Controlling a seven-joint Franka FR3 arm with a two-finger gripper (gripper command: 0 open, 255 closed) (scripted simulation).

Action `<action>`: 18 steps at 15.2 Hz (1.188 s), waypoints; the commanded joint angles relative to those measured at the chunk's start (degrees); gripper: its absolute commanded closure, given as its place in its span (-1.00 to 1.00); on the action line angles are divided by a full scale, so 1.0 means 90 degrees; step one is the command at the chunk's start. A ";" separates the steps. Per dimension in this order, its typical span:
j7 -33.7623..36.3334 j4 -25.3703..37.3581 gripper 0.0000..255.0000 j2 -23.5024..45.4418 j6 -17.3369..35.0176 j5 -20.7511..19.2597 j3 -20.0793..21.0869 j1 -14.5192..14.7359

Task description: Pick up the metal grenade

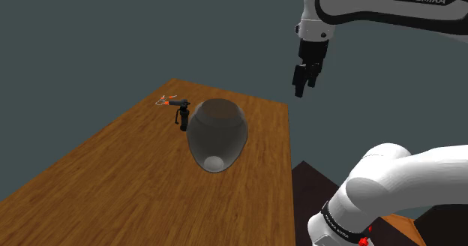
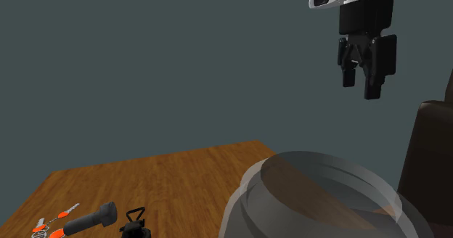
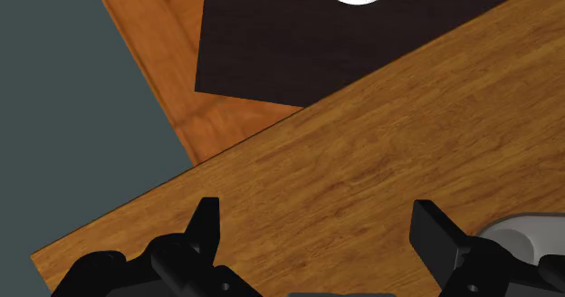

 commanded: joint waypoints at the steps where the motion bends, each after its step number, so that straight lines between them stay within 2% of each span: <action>1: 0.0000 0.0000 -1.00 0.0000 0.0000 0.0000 0.0000 0.0000; 9: 0.0739 0.0135 -1.00 0.1256 0.1336 0.0406 0.0522 0.0188; 18: 0.1528 0.0909 -1.00 0.2998 0.2569 0.0489 0.1066 0.0336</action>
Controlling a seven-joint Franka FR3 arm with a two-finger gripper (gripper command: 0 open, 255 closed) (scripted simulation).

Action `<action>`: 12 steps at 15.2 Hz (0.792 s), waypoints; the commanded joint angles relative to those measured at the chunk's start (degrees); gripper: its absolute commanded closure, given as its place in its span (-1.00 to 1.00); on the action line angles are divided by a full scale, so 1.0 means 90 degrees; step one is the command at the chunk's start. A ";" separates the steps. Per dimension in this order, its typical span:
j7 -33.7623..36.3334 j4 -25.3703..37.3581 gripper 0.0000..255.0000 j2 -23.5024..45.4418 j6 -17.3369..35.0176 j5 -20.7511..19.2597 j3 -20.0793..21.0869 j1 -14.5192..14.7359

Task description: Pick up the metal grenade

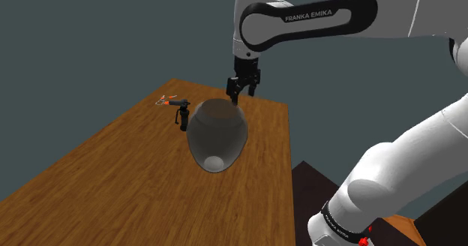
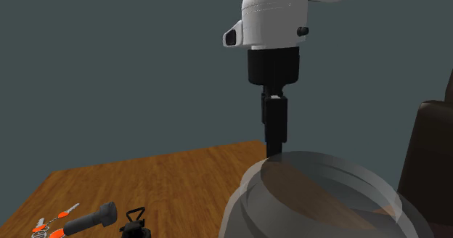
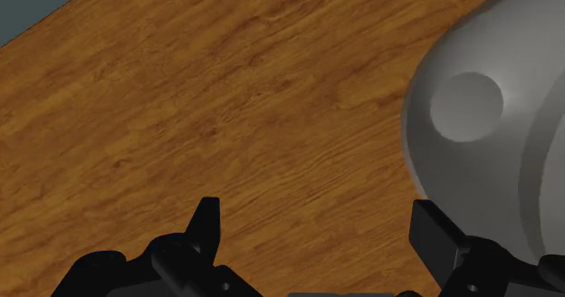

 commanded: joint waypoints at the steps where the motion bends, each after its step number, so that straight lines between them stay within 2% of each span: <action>1: 0.0166 0.0191 -1.00 0.0380 0.0253 -0.0026 0.0100 0.0026; 12: 0.1154 0.2138 -1.00 0.2810 0.0999 -0.0578 0.0514 0.0328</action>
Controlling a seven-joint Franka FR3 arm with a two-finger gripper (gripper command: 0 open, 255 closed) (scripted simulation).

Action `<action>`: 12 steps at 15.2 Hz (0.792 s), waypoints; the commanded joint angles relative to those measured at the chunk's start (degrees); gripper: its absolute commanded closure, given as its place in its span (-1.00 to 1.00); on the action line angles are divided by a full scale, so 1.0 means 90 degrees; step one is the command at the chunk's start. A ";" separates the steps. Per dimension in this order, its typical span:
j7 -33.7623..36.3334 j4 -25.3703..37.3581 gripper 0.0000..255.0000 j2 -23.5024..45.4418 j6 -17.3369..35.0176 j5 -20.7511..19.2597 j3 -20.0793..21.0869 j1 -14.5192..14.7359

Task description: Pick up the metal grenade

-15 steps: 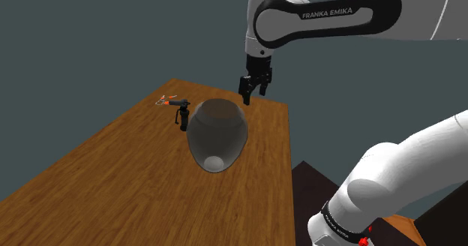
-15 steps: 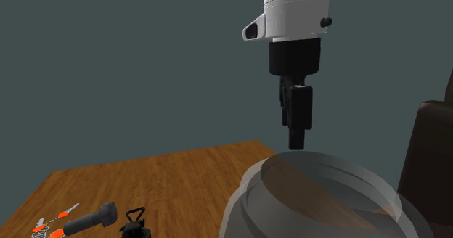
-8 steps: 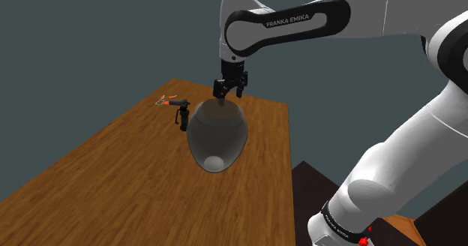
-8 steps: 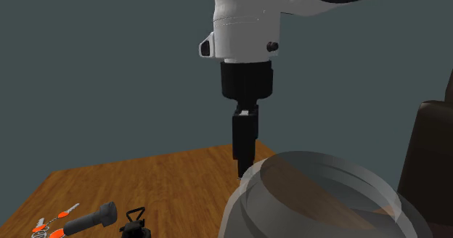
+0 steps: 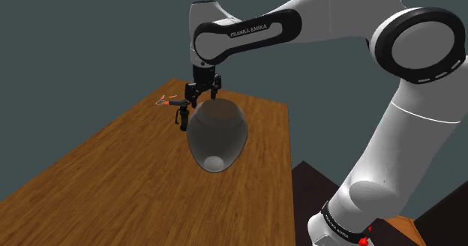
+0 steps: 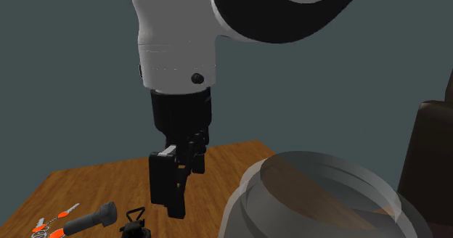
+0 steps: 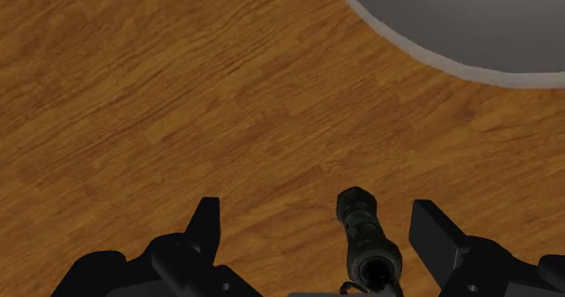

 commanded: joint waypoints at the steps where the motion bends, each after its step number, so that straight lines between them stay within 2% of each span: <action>1: 0.0155 0.0488 -1.00 0.0499 0.0058 -0.0146 0.0029 0.0077; 5: 0.0432 0.1480 -1.00 0.1414 0.0061 -0.0414 0.0047 0.0300; 12: 0.0515 0.1119 -1.00 0.1587 0.0585 -0.0496 0.0012 0.0309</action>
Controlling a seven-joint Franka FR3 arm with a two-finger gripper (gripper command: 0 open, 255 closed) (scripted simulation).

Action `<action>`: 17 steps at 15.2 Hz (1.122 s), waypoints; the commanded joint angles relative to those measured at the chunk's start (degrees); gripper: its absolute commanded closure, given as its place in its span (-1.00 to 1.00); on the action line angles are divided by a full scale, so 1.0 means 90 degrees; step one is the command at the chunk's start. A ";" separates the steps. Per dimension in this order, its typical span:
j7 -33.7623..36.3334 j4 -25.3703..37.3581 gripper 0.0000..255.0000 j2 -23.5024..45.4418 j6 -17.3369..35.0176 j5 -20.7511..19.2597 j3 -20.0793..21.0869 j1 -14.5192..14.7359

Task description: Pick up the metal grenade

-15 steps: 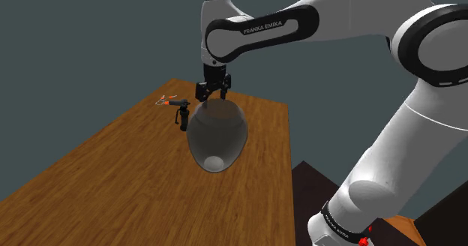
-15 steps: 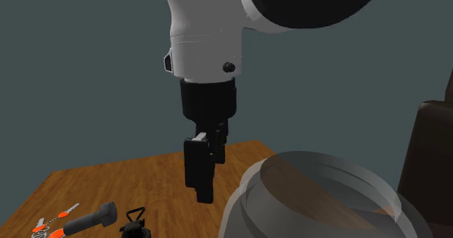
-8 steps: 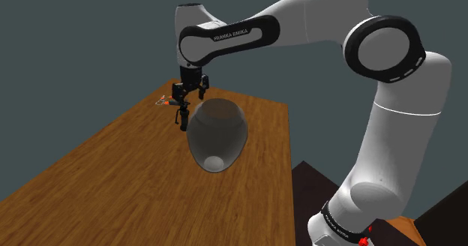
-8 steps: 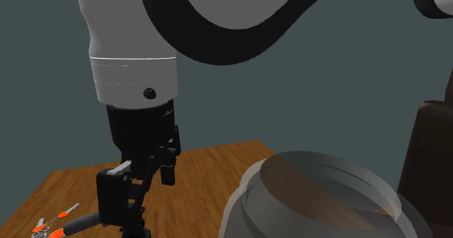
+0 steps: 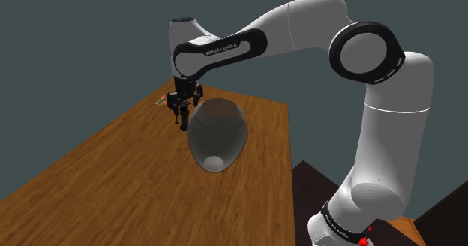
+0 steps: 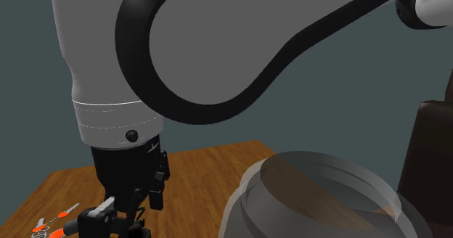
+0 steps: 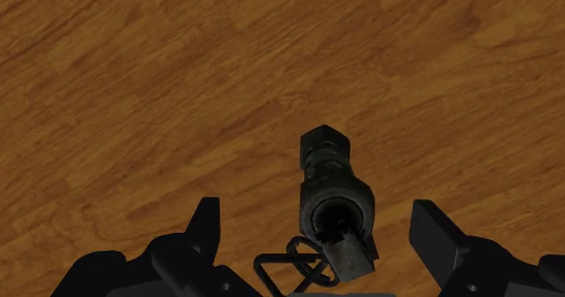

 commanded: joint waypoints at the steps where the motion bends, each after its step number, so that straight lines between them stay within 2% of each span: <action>1: 0.0012 -0.0055 -1.00 0.0048 0.0105 -0.0020 -0.0010 -0.0001; 2: 0.0012 -0.0054 -1.00 0.0049 0.0104 -0.0020 -0.0010 -0.0001; 3: 0.0018 -0.0037 1.00 0.0064 0.0101 -0.0024 -0.0009 0.0005; 12: 0.0012 -0.0053 1.00 0.0050 0.0104 -0.0020 -0.0010 -0.0001; 17: -0.0050 0.0191 1.00 -0.0084 -0.0266 0.0043 0.0014 -0.0007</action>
